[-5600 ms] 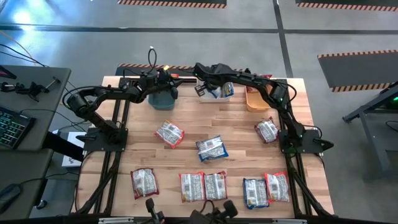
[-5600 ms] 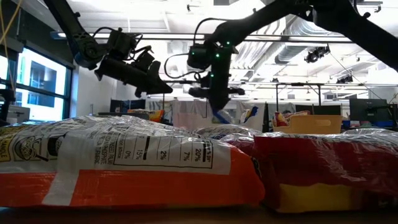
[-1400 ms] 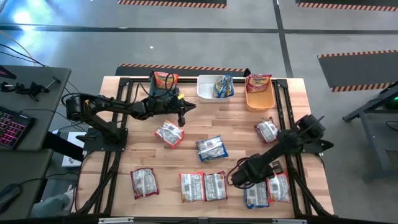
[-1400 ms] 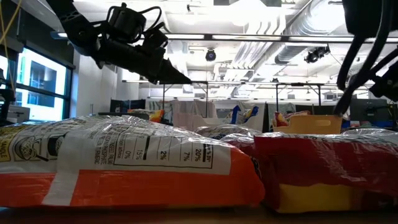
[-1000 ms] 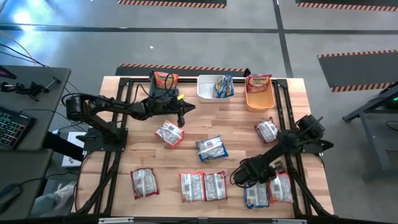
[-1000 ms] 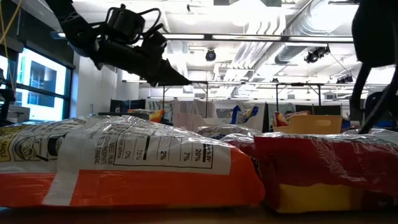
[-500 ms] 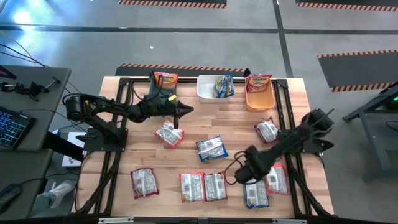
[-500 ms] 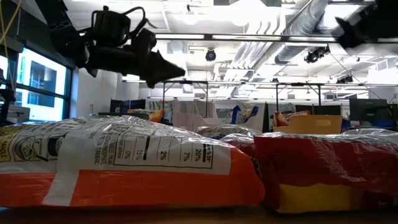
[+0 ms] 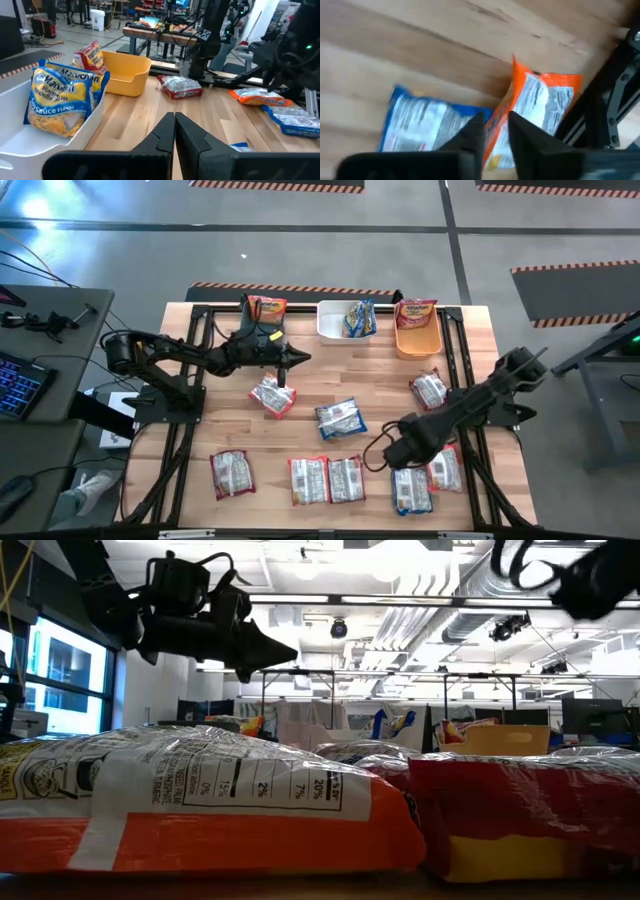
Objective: Sort Maruchan noodles
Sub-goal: Put the right orange noodle pack into the yellow bin
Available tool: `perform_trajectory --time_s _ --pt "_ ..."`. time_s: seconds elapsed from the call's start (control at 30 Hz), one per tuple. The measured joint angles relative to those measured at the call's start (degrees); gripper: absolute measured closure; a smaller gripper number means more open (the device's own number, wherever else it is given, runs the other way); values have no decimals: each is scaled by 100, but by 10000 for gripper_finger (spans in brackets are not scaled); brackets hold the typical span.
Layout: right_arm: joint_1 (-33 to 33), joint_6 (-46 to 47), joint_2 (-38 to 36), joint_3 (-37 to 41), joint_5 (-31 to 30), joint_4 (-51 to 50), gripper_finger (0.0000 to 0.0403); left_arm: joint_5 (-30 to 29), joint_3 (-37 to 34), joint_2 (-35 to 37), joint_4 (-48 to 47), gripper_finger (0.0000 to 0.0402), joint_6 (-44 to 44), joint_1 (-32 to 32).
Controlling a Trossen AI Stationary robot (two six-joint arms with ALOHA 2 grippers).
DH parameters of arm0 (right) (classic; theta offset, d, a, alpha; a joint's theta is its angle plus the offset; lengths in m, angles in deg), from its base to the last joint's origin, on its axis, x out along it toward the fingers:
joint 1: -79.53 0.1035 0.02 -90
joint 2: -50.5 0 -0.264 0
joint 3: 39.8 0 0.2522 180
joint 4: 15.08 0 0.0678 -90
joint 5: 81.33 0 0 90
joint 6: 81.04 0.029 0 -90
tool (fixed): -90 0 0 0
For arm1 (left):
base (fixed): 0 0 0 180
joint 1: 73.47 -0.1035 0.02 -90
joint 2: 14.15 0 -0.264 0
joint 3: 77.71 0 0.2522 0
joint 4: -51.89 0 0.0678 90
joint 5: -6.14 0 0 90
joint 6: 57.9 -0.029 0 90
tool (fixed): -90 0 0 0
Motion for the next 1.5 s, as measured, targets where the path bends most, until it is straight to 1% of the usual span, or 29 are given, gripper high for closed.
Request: perform_trajectory --time_s 0.1,0.23,0.33,0.43,0.5,0.6,0.77,0.9,1.0,1.03,1.13,1.27,1.33,1.5 --pt "-75 145 193 159 101 -1 279 0 -4 0 -41 401 -2 15" --pt "-227 398 402 407 537 -46 208 -7 -4 0 -79 401 -89 11" --pt "-264 541 511 671 824 305 181 -17 -4 0 -107 401 -96 11" --pt "-260 770 552 927 966 697 179 -17 -4 0 -107 401 -101 11" --pt "-256 964 552 1088 978 990 188 -17 -4 0 -107 401 -103 9" --pt "-259 1032 548 1277 1042 1146 215 -16 -4 0 -107 401 -103 9" --pt "-256 984 545 1461 1216 1216 282 -15 -4 0 -129 401 -103 9" --pt "-256 753 545 1394 1141 1134 343 -15 -4 0 -129 401 -103 9" --pt "-255 542 547 1246 799 1047 387 -15 -4 0 -122 401 -103 9" --pt "-259 441 547 1181 693 1008 395 -15 -4 0 -111 401 -103 9" --pt "-306 165 547 975 421 891 397 -15 -4 0 -59 401 -101 9" --pt "-384 -323 536 496 -199 529 402 -10 -4 0 -54 401 -89 -39" --pt "-440 -608 534 185 -582 260 403 -11 -4 0 -56 401 -67 -94" --pt "-570 -1317 533 -706 -1830 -276 403 55 -143 2 150 401 87 -259"
